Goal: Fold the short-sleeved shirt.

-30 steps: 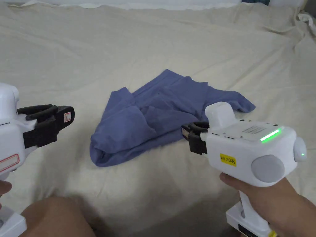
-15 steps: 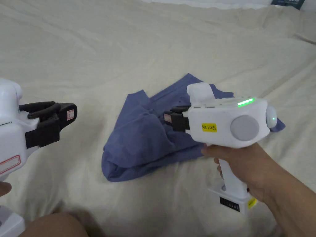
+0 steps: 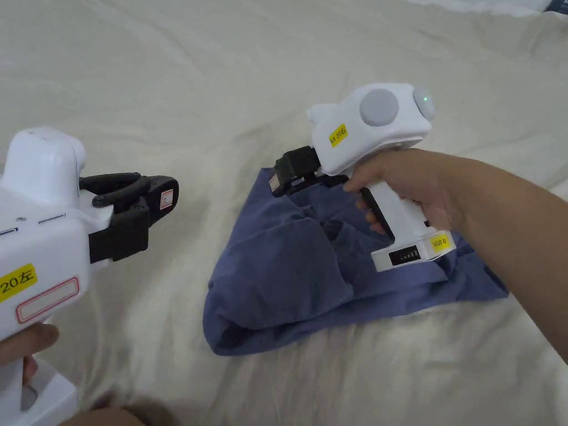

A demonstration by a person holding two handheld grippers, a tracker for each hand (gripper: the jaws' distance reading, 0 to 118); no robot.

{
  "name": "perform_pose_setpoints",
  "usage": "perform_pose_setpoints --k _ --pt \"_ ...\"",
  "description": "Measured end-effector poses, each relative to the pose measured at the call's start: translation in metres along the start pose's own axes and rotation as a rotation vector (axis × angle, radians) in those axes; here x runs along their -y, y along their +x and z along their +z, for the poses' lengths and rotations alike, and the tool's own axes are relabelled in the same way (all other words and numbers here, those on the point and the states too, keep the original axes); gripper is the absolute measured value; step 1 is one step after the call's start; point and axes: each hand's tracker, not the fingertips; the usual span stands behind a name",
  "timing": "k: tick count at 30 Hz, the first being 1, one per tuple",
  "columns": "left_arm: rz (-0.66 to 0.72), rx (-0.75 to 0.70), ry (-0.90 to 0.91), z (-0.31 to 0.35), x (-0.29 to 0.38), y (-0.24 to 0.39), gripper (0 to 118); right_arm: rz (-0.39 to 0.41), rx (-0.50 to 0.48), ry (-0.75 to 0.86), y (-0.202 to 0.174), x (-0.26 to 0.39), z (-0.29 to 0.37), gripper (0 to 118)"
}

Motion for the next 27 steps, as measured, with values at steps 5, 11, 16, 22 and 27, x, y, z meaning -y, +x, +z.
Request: perform_pose_setpoints --k 5,11,16,22,27 --pt "0.020 0.003 -0.011 -0.004 0.007 -0.008 0 0.033 0.019 -0.040 -0.034 0.014 0.015 98" --pt "0.037 0.000 -0.019 -0.006 0.012 -0.012 0 0.079 0.009 -0.071 -0.059 0.022 0.019 93" --pt "0.039 0.001 -0.019 -0.005 0.013 -0.011 0 0.098 0.043 -0.074 -0.072 0.029 0.019 85" --pt "0.034 -0.002 -0.024 -0.005 0.012 -0.015 0 0.146 0.115 -0.067 -0.059 0.013 0.008 44" --pt "0.041 -0.010 -0.018 -0.005 0.013 -0.019 0 0.207 0.135 -0.059 -0.072 0.018 0.007 21"
